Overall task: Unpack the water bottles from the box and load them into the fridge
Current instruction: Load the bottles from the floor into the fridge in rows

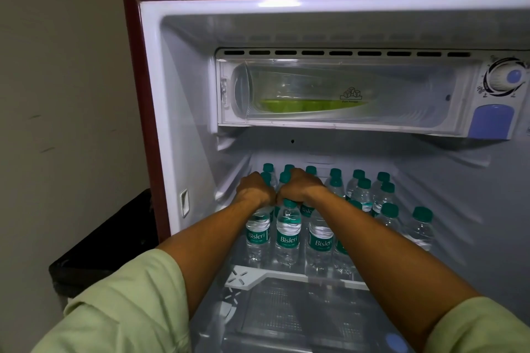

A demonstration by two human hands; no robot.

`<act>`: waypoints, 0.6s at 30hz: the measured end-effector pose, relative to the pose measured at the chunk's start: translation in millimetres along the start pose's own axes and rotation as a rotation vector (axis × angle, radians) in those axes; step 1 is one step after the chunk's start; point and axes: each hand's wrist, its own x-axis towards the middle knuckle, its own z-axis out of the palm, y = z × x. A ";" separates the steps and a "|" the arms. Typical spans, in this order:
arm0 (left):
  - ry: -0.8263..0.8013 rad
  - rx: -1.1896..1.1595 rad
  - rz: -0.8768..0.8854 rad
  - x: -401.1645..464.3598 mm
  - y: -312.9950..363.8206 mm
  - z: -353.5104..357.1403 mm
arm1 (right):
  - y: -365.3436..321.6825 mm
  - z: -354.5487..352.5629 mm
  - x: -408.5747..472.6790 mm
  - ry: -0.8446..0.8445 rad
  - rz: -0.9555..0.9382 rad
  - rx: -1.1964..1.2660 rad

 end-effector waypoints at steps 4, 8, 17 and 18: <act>-0.003 0.042 0.014 3.4 -5.3 -0.8 | -2.8 1.3 0.5 -0.015 -0.018 -0.044; 0.034 0.046 0.040 3.2 -5.2 -3.4 | -3.6 2.1 2.6 -0.015 -0.054 -0.090; 0.064 0.052 0.086 0.5 1.7 -7.6 | -3.1 -1.0 3.2 0.071 -0.078 -0.065; 0.068 0.058 0.086 0.6 1.8 -8.6 | -3.0 -0.6 3.7 0.099 -0.075 -0.055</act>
